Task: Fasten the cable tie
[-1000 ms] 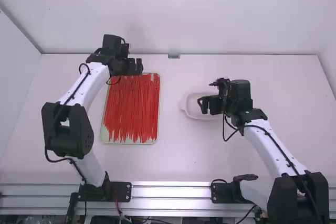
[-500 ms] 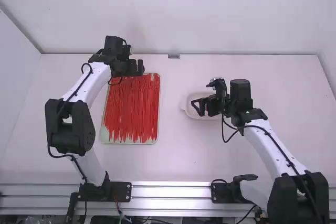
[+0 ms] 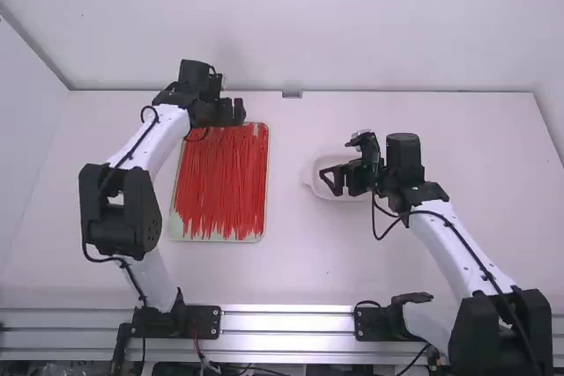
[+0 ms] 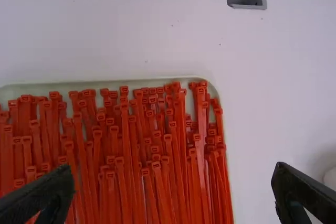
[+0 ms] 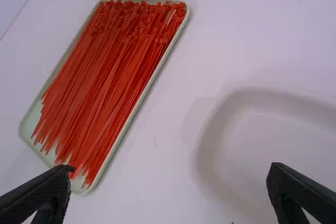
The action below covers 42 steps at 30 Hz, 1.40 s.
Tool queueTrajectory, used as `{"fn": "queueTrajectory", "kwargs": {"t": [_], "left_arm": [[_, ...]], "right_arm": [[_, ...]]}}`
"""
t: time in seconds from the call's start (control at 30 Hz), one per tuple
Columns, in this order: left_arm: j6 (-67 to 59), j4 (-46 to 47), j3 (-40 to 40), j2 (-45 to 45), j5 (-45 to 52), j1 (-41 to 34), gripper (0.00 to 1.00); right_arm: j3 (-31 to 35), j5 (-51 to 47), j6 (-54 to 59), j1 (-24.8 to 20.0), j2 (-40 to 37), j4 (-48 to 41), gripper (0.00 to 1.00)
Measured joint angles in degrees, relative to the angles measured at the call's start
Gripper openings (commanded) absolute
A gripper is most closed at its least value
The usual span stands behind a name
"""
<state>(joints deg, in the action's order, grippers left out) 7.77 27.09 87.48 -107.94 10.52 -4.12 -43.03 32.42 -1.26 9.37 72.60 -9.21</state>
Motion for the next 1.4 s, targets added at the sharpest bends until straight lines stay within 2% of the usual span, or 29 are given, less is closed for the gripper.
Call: {"fn": "queueTrajectory", "kwargs": {"t": [0.73, 1.4], "left_arm": [[-0.8, -10.3, 0.0, -9.0, 3.5, -1.4, 0.99], [-1.7, -19.0, 0.0, -16.9, -0.4, -2.9, 0.99]], "right_arm": [[0.0, 0.0, 0.4, 0.0, 0.0, 0.0, 1.00], [0.0, 0.0, 1.3, 0.0, 0.0, 0.0, 1.00]]}}
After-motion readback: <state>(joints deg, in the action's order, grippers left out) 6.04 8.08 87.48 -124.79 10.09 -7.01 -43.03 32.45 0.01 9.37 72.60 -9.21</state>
